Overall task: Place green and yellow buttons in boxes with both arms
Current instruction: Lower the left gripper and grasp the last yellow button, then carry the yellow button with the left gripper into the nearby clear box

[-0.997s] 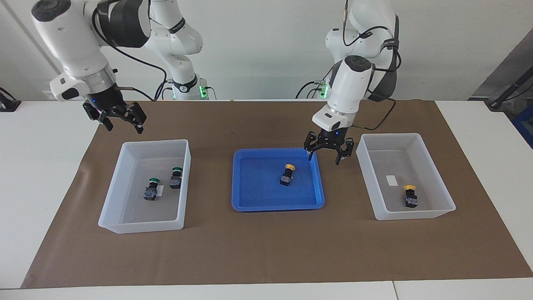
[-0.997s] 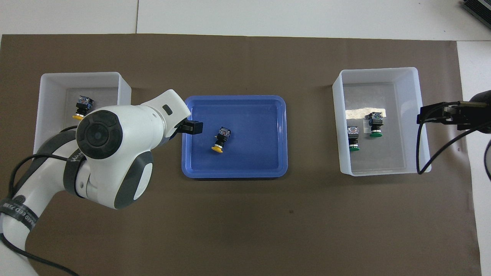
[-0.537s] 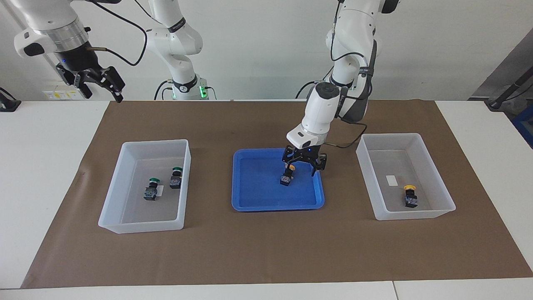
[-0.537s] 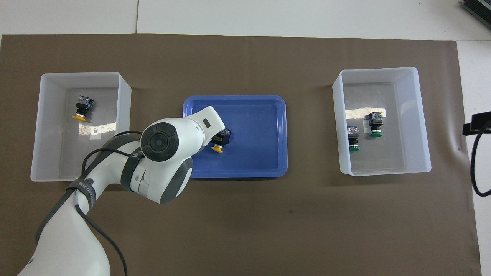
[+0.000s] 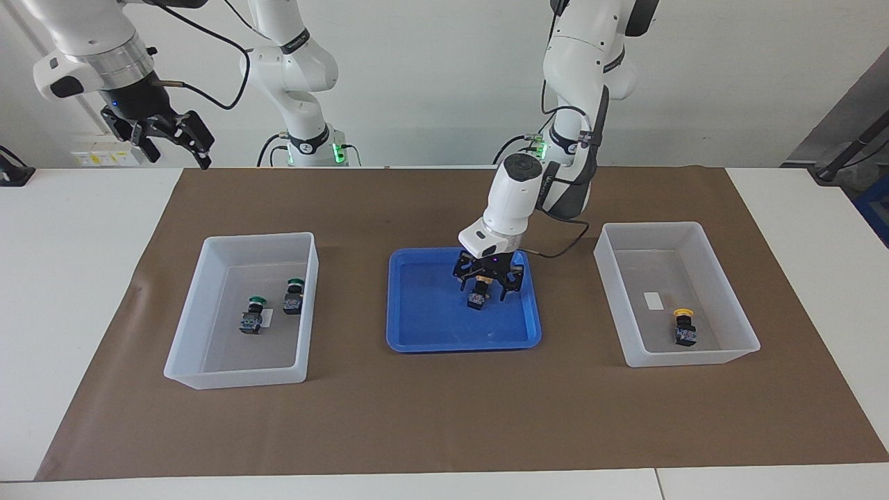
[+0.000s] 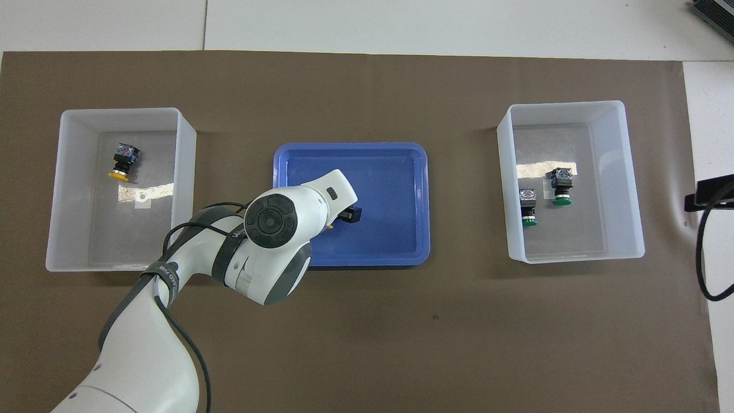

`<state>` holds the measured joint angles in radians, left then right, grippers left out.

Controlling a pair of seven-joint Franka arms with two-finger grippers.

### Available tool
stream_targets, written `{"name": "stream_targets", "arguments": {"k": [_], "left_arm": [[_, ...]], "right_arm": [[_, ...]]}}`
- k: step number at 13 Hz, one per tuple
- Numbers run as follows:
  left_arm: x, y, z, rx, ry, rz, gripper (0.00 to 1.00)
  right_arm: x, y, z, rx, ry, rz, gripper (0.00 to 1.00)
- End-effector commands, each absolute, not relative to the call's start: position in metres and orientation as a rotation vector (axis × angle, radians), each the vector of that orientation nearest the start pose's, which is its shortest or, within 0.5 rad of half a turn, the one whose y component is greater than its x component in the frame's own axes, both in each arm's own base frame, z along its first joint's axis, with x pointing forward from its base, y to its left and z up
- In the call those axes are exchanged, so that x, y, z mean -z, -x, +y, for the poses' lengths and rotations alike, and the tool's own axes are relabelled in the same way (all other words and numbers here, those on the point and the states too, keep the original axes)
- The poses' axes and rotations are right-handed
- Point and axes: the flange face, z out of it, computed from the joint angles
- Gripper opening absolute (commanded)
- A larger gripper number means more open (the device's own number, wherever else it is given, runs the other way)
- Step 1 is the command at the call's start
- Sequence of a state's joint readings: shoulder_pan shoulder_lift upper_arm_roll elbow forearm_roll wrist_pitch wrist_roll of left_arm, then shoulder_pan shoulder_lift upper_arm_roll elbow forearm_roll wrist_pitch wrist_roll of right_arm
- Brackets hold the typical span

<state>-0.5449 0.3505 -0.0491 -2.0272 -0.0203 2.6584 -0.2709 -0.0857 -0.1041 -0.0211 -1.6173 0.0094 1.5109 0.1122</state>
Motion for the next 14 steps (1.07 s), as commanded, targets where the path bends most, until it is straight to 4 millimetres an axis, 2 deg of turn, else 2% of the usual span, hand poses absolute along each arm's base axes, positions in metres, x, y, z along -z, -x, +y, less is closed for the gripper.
{"name": "stream_targets", "arguments": {"k": [1,2,3,4,5,6,8,10,12,14], "left_arm": [[-0.289,-0.521,-0.351,0.416,3.220,0.465,1.00],[-0.287,-0.517,-0.355,0.405,3.219,0.472,1.00],[-0.289,-0.520,-0.353,0.414,3.224,0.454,0.87],[-0.291,-0.524,-0.350,0.429,3.240,0.383,0.42],[-0.291,-0.525,-0.349,0.427,3.242,0.368,0.11],[-0.292,-0.527,-0.347,0.430,3.242,0.363,0.00],[-0.301,-0.529,-0.345,0.441,3.242,0.356,0.00],[-0.327,-0.539,-0.328,0.492,3.247,0.306,0.00],[-0.372,-0.554,-0.286,0.501,3.238,0.216,0.00],[-0.402,-0.563,-0.255,0.537,3.234,0.138,0.00]], "right_arm": [[-0.654,-0.504,-0.052,-0.003,3.115,0.355,1.00],[-0.654,-0.504,-0.052,-0.002,3.117,0.355,1.00],[-0.654,-0.504,-0.051,-0.003,3.116,0.352,1.00],[-0.654,-0.504,-0.051,-0.002,3.117,0.353,1.00],[-0.654,-0.504,-0.051,-0.003,3.116,0.352,1.00],[-0.654,-0.504,-0.051,-0.003,3.116,0.352,1.00],[-0.654,-0.504,-0.051,-0.003,3.116,0.352,1.00],[-0.654,-0.504,-0.051,-0.003,3.116,0.352,1.00],[-0.653,-0.506,-0.040,-0.007,3.119,0.319,1.00],[-0.652,-0.507,-0.015,-0.009,3.143,0.245,1.00]]}}
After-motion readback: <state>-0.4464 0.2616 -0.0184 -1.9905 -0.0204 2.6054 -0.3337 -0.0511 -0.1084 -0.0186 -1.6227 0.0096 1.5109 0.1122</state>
